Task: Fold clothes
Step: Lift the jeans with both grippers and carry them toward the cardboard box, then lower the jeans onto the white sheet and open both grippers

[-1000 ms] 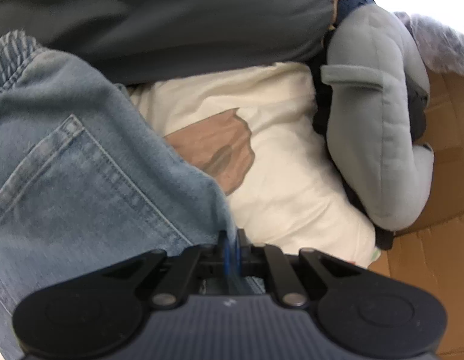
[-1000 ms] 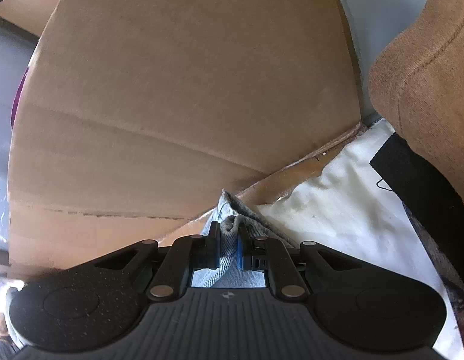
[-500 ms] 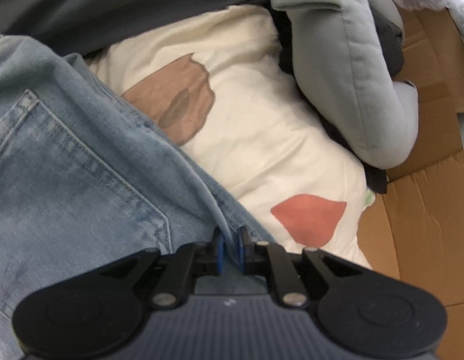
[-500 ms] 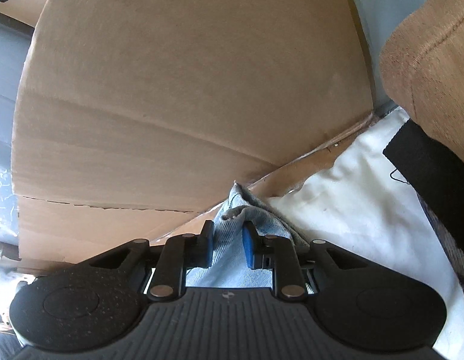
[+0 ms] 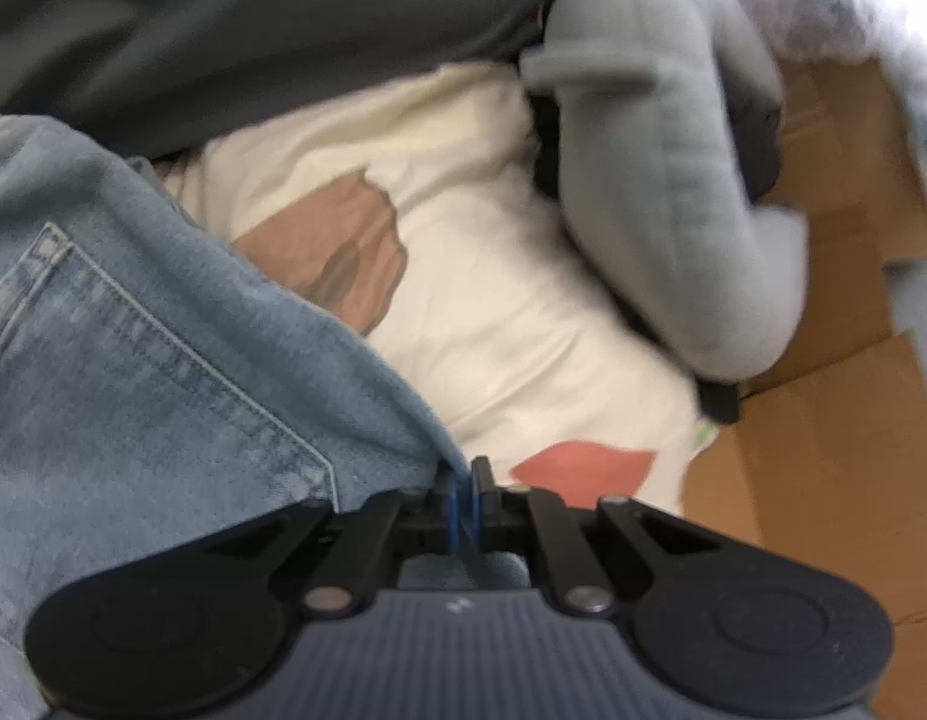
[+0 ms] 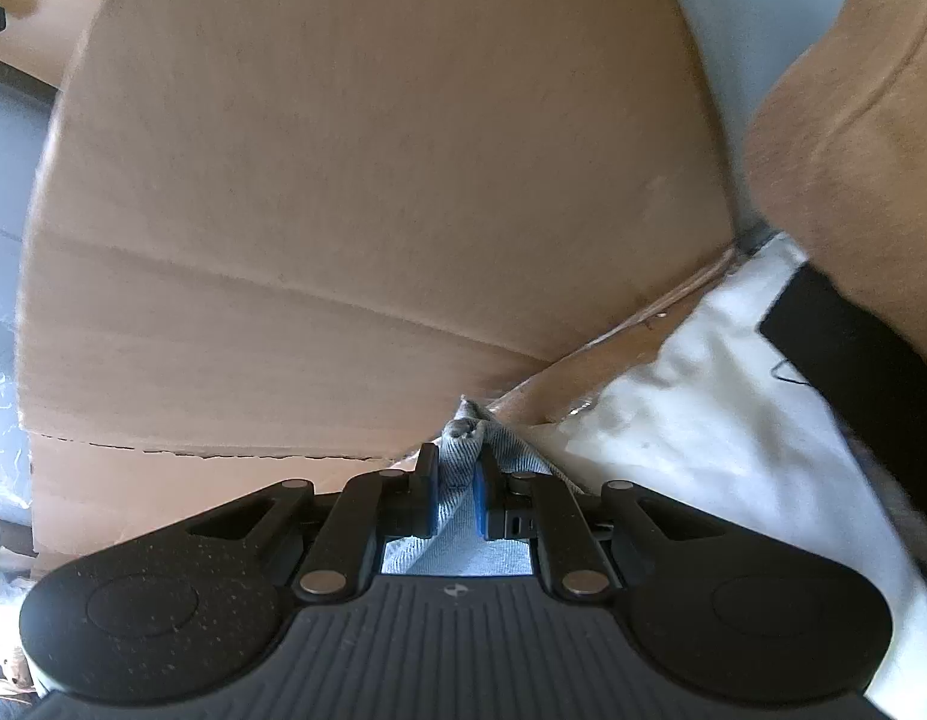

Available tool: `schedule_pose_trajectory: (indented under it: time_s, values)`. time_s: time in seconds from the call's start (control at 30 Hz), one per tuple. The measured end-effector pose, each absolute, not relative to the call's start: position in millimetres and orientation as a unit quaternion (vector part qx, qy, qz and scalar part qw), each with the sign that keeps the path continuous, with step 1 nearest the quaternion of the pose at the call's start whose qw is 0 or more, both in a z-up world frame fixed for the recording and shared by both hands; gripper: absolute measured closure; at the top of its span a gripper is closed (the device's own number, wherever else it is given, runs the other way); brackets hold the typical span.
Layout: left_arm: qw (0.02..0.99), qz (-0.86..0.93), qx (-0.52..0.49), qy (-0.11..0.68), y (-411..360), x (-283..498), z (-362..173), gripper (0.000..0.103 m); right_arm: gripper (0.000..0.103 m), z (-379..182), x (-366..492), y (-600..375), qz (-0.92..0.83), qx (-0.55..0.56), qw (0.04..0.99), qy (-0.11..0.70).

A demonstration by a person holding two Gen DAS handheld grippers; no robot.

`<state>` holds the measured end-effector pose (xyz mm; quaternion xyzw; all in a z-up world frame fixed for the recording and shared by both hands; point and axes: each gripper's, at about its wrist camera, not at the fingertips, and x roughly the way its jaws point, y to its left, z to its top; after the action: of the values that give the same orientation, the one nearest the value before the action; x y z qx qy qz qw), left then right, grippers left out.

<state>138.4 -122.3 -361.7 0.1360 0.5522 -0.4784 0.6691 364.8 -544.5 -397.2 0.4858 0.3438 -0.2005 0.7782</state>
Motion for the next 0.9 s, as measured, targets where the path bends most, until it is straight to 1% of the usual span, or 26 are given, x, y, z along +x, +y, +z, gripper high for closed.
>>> schedule_pose_trajectory:
  time_s: [0.07, 0.13, 0.2, 0.23, 0.3, 0.5, 0.6, 0.7, 0.8, 0.9]
  values:
    - [0.669, -0.473, 0.140, 0.556, -123.1, 138.4, -369.0, 0.097, 0.087, -404.3, 366.5, -543.2, -0.193, 0.490, 0.777, 0.345]
    - [0.673, -0.474, 0.154, 0.547, -124.0, 130.7, -367.1, 0.095, 0.076, -410.4, 359.4, -544.6, -0.191, 0.516, 0.767, 0.330]
    - [0.672, -0.487, 0.192, 0.523, -127.4, 115.8, -363.8, 0.089, 0.073, -409.1, 351.7, -542.9, -0.183, 0.519, 0.770, 0.323]
    - [0.671, -0.490, 0.202, 0.518, -128.1, 109.9, -363.8, 0.087, 0.069, -406.9, 348.1, -540.8, -0.178, 0.511, 0.776, 0.325]
    - [0.672, -0.491, 0.210, 0.513, -128.3, 100.6, -365.1, 0.087, 0.062, -404.3, 339.8, -537.0, -0.172, 0.505, 0.780, 0.328]
    - [0.687, -0.482, 0.219, 0.498, -123.3, 77.6, -365.5, 0.087, 0.062, -389.2, 314.3, -521.9, -0.144, 0.486, 0.786, 0.353]
    - [0.678, -0.486, 0.211, 0.510, -119.6, 65.9, -364.0, 0.090, 0.062, -370.6, 299.4, -510.9, -0.129, 0.461, 0.794, 0.375]
    - [0.667, -0.500, 0.213, 0.510, -116.9, 47.9, -360.0, 0.089, 0.059, -351.7, 283.5, -522.5, -0.115, 0.430, 0.812, 0.378]
    - [0.644, -0.520, 0.222, 0.515, -114.2, 29.5, -353.9, 0.088, 0.059, -338.4, 301.1, -509.0, -0.101, 0.422, 0.821, 0.370]
    - [0.624, -0.540, 0.242, 0.510, -110.7, 8.1, -347.8, 0.088, 0.058, -341.1, 308.1, -511.7, -0.098, 0.424, 0.826, 0.359]
